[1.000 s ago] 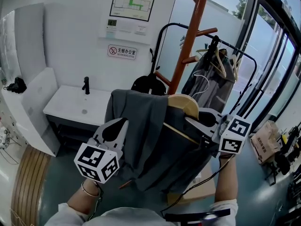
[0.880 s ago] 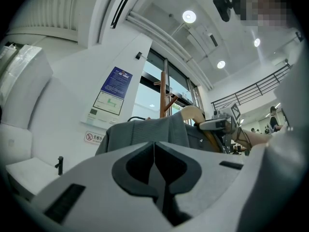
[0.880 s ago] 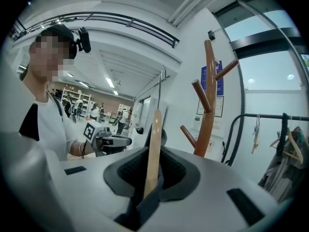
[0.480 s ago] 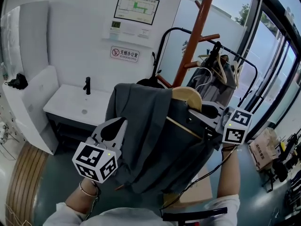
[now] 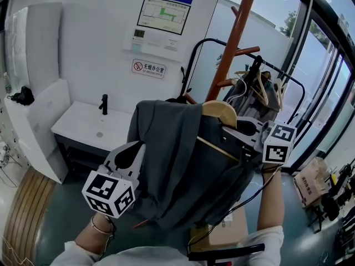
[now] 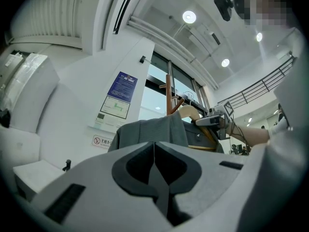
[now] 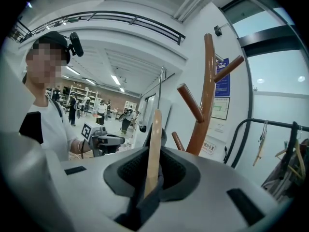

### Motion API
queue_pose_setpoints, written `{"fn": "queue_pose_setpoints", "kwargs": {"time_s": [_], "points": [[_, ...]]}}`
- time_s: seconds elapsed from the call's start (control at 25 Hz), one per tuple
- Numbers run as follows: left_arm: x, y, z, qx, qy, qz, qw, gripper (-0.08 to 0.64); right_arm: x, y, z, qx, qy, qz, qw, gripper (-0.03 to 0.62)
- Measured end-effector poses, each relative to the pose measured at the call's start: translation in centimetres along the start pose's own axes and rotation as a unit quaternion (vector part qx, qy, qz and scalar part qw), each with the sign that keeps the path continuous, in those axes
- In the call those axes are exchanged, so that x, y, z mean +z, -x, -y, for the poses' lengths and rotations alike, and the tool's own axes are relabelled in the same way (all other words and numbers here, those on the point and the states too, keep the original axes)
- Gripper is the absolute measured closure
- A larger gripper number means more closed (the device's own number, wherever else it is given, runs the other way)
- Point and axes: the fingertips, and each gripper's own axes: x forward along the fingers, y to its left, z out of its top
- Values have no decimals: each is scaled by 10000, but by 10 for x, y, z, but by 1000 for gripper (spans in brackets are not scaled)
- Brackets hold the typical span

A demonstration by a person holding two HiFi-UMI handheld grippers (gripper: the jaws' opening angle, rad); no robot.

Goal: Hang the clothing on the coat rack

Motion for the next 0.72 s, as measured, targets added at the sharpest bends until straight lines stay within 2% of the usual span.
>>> {"fn": "queue_pose_setpoints", "kwargs": {"time_s": [0.72], "points": [[2, -14, 8, 75, -72, 128, 9999, 546, -13, -4, 29, 377, -248, 37, 9990, 515]]}}
